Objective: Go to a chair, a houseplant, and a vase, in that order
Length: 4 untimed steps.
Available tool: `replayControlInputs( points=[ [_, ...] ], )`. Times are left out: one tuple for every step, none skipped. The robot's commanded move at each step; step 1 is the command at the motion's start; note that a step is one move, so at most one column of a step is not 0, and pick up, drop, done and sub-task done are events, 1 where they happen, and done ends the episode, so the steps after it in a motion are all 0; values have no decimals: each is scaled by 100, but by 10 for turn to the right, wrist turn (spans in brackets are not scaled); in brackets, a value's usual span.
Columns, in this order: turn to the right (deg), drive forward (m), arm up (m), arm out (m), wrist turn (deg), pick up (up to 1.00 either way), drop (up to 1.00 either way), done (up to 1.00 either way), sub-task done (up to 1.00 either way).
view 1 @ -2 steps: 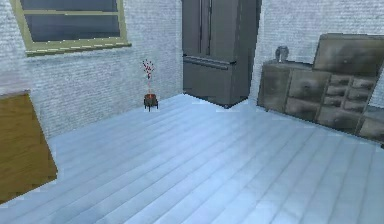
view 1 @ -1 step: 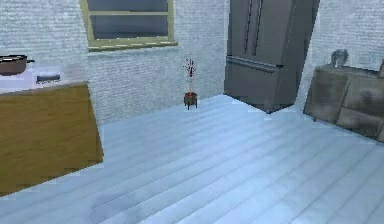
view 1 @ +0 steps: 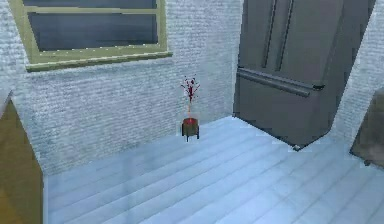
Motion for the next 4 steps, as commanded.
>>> replayControlInputs(
  points=[
    [0,100,0,0,0,0,0,0,0],
    [0,25,0,0,0,0,0,0,0],
    [0,0,0,0,0,0,0,0,100],
    [450,0,0,0,0,0,0,0,0]
  ],
)
